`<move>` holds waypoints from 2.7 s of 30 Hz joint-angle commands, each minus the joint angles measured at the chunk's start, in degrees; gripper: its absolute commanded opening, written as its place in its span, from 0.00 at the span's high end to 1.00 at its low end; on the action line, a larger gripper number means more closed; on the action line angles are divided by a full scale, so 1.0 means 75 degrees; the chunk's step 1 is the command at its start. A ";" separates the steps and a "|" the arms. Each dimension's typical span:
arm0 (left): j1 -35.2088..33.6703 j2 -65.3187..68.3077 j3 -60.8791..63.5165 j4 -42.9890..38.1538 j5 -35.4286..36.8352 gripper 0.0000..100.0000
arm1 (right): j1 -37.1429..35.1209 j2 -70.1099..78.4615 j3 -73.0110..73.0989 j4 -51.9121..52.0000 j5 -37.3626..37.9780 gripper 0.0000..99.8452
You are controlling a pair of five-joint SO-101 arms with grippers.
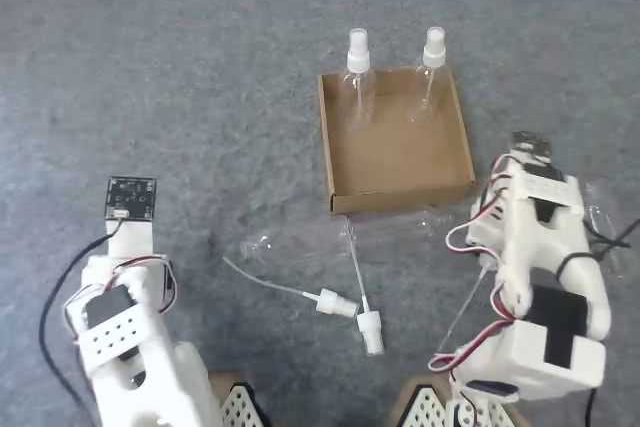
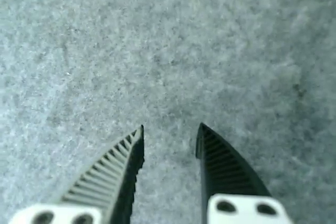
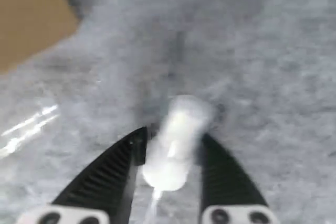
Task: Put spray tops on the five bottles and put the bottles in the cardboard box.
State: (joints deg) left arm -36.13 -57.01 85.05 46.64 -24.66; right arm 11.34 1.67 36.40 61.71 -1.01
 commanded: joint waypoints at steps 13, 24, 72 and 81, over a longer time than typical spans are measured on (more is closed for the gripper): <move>0.0000 -0.0035 -0.0006 -0.0152 -0.0059 0.85 | 0.0240 -0.1143 -0.1289 0.0240 0.2673 0.99; 0.0000 -0.0035 0.0006 -0.0152 -0.0059 0.85 | -0.1518 -0.2045 -0.3458 0.2632 0.1969 0.99; 0.0000 -0.0023 0.0053 -0.0176 -0.0059 0.85 | -0.7355 0.6746 -1.3703 0.4519 -0.1090 0.99; 0.0000 -0.0023 0.0064 -0.0176 -0.0059 0.85 | -0.7262 0.6781 -1.3691 0.4284 -0.1782 0.99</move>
State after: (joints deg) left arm -36.13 -57.01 85.93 46.64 -24.75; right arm -43.69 53.80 -62.59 94.07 -12.97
